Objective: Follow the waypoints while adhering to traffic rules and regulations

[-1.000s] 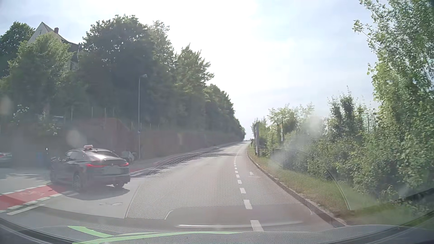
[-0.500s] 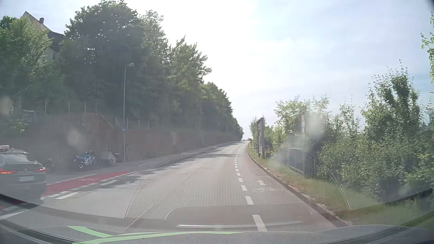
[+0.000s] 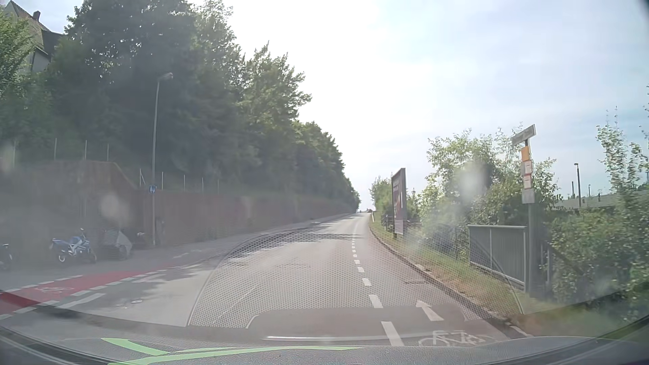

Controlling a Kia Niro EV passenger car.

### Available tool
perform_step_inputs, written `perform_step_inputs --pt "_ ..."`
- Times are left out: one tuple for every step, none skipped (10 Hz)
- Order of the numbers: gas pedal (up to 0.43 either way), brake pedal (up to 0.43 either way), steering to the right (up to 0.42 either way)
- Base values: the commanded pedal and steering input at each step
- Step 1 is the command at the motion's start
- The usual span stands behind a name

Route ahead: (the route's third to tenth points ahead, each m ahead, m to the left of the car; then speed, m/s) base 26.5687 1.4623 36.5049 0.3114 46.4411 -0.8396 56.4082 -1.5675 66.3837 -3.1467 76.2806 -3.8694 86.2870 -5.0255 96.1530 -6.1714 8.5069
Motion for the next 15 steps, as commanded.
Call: perform_step_inputs --pt "0.220 0.000 0.012" --pt "0.220 0.000 0.012" --pt "0.220 0.000 0.012" --pt "0.220 0.000 0.013" --pt "0.220 0.000 0.013" --pt "0.220 0.000 0.014" --pt "0.220 0.000 0.015" --pt "0.220 0.000 0.015" --pt "0.220 0.000 0.015" --pt "0.220 0.000 0.015" --pt "0.220 0.000 0.015" --pt "0.220 0.000 0.015" --pt "0.220 0.000 0.015" --pt "0.220 0.000 0.015" --pt "0.220 0.000 0.015"
